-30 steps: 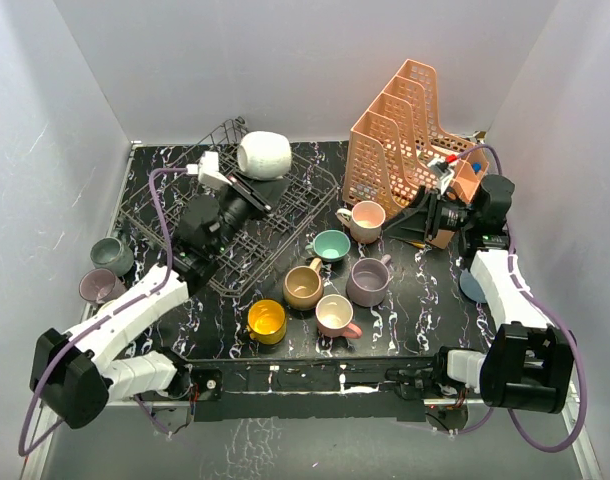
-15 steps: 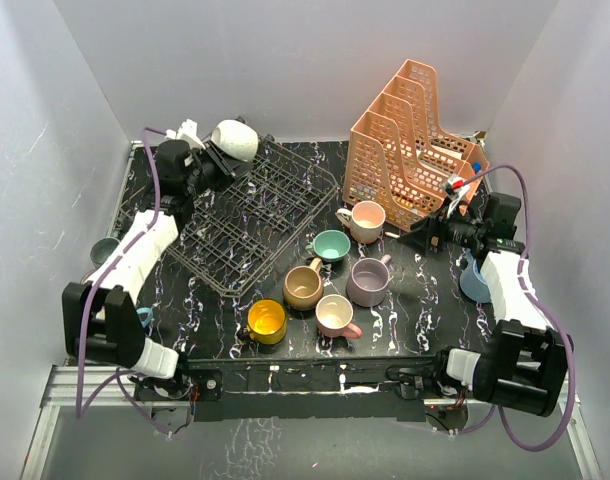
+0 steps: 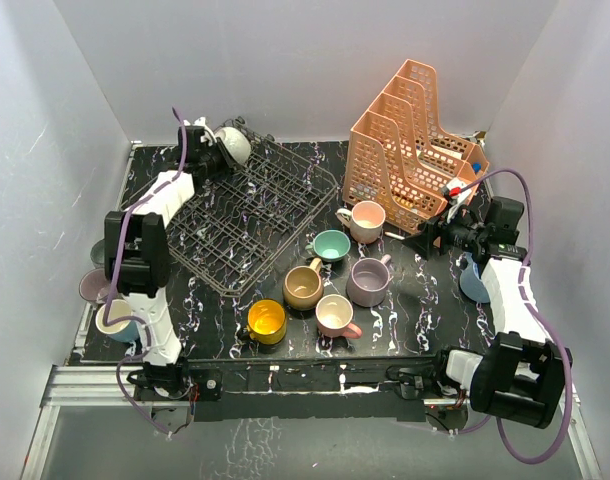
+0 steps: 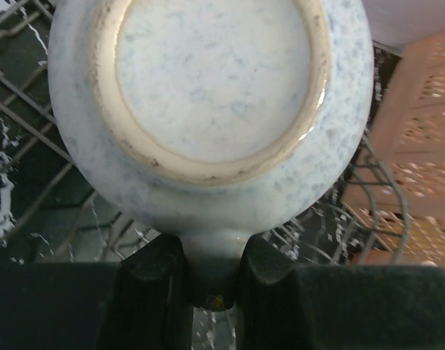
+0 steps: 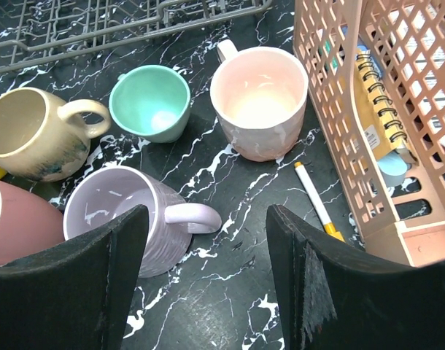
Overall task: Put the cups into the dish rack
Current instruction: Turn the cup upside down in the dish rack.
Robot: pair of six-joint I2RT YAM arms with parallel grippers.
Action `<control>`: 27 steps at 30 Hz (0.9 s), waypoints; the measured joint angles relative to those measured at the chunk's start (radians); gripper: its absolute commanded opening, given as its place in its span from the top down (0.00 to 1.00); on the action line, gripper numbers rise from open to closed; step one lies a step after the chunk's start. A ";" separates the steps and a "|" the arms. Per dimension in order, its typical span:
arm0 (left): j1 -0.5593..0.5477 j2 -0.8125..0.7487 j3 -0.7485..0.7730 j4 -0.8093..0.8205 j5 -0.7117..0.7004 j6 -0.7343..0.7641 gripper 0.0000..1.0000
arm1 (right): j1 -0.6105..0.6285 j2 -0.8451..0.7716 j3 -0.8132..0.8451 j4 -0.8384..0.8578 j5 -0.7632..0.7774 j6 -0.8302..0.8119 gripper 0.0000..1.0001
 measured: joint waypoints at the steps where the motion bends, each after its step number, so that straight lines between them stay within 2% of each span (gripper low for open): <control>1: 0.000 0.029 0.022 -0.004 -0.013 0.014 1.00 | 0.000 -0.007 0.000 0.000 0.003 -0.002 0.32; 10: -0.002 0.238 0.217 -0.045 -0.132 0.108 1.00 | -0.004 -0.024 0.000 0.000 0.023 -0.008 0.32; 27: -0.037 0.451 0.435 -0.082 -0.266 0.204 1.00 | -0.011 -0.022 -0.003 0.000 0.031 -0.013 0.32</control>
